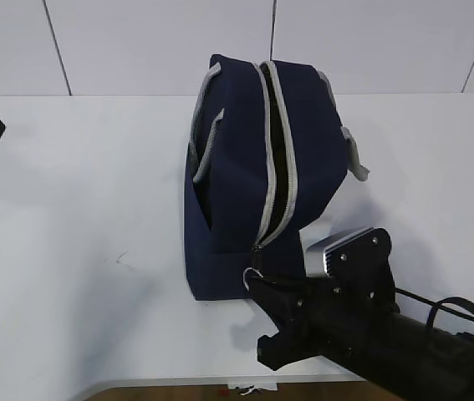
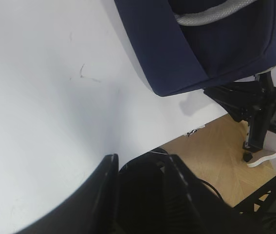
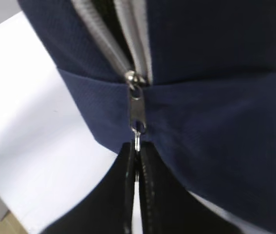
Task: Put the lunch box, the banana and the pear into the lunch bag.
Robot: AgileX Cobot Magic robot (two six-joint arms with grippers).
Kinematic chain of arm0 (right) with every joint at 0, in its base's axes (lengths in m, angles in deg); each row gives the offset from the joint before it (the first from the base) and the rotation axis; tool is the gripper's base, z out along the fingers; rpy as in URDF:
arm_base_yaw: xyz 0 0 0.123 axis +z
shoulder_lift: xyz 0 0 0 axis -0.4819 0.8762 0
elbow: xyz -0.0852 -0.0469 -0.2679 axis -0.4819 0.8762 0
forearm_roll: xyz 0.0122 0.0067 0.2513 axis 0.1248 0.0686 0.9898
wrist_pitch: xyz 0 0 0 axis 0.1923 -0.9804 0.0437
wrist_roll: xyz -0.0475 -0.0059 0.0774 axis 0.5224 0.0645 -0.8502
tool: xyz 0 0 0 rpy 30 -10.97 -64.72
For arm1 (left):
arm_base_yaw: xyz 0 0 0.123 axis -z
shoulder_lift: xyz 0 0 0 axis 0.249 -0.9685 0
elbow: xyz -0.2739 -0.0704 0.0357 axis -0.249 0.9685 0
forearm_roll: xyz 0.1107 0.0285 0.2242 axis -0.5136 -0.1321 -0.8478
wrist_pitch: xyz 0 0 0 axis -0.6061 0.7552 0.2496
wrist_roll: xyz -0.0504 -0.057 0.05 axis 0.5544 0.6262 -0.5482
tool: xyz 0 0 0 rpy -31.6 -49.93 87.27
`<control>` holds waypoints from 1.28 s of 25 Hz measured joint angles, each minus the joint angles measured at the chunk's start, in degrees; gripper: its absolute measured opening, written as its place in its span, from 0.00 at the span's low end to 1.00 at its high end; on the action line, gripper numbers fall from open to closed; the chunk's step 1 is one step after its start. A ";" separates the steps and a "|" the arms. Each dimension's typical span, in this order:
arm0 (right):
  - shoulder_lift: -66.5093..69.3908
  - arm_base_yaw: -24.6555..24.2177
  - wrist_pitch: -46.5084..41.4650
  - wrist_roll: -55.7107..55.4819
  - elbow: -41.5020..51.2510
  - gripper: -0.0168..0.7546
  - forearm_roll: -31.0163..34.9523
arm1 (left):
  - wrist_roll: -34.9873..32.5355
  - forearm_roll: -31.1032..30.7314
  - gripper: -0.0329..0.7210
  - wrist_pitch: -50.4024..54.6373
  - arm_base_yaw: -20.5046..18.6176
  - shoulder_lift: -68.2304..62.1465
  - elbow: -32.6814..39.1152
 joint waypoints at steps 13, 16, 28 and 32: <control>-11.98 0.00 -8.74 -1.55 2.79 0.01 -1.06 | 0.00 0.08 0.37 0.00 0.00 0.00 0.00; -14.57 0.00 -11.16 -1.55 2.79 0.01 -1.06 | 0.00 0.08 0.37 0.00 0.00 0.00 0.00; -26.32 0.00 -22.59 -1.66 2.92 0.01 -1.51 | 0.00 0.08 0.37 0.00 0.00 0.00 0.00; -29.81 0.00 -29.19 -1.01 1.20 0.01 -1.51 | 0.00 0.08 0.37 0.00 0.00 0.00 0.00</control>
